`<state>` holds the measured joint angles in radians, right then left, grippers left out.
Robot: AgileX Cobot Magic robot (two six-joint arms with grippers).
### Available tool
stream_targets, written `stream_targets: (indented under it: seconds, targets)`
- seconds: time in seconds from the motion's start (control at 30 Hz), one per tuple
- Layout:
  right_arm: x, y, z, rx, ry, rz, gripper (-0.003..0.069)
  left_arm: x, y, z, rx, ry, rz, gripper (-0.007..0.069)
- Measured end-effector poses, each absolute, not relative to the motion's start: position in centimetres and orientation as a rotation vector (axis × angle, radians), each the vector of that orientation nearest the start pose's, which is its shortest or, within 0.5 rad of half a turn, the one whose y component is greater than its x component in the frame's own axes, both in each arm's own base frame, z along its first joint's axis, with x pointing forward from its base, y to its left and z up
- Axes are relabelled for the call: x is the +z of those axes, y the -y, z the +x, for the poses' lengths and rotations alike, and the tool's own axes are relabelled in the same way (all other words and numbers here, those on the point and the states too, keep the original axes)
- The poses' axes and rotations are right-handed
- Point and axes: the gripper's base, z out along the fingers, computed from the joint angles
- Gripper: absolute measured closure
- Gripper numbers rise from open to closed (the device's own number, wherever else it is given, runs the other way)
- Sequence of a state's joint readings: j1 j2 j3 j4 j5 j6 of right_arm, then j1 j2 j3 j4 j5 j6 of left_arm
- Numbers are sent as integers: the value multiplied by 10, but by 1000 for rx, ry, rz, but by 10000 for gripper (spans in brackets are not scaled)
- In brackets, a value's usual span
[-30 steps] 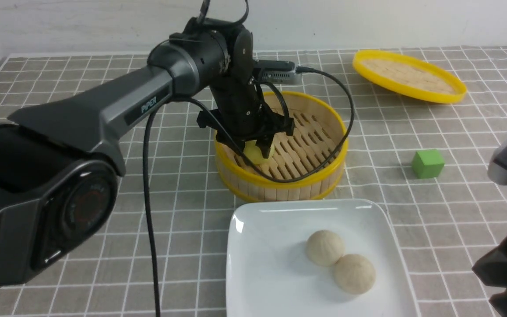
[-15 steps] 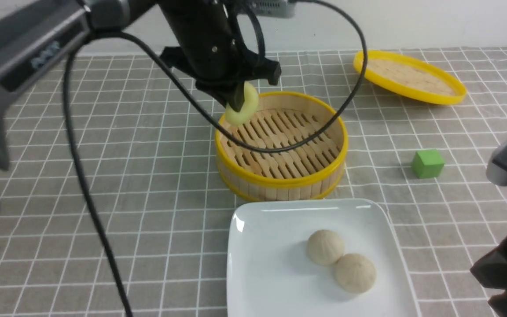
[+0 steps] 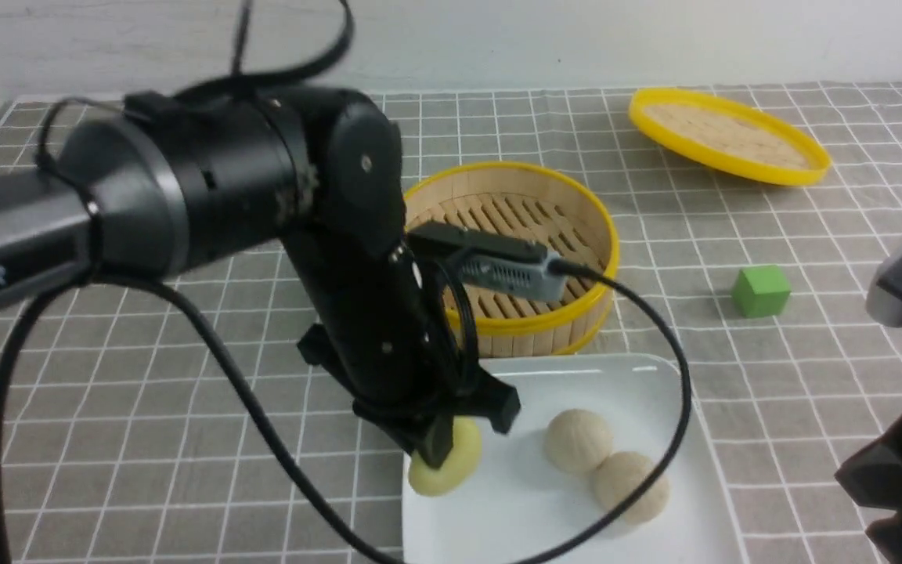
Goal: Put the steamed buns into the plate on the grey tablecloth.
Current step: 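Carry the bun from the bamboo steamer to the plate with the left gripper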
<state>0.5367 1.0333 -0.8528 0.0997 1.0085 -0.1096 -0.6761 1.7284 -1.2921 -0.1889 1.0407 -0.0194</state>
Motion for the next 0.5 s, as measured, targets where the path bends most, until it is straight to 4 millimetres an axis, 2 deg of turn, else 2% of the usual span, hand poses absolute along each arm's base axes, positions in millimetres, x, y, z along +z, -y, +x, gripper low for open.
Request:
stream_targets:
  seconds: [0.1,0.13,0.23,0.33,0.43,0.5]
  targets:
    - [303,-100,152,265,-2561,-810,646,229,239,257,-336,-2856,888,490]
    - [303,-100,152,265,-2561,-810,647,229,239,257,-336,-2856,888,490]
    - [303,-98,149,259,-2588,-822,643,219,247,259,-354,-2844,884,369]
    - [304,-94,142,253,-2622,-838,641,214,249,260,-356,-2853,879,290]
    - [315,-83,123,261,-2613,-829,637,212,252,262,-386,-2844,854,179]
    - [323,-76,111,274,-2583,-810,635,212,253,263,-403,-2831,840,141]
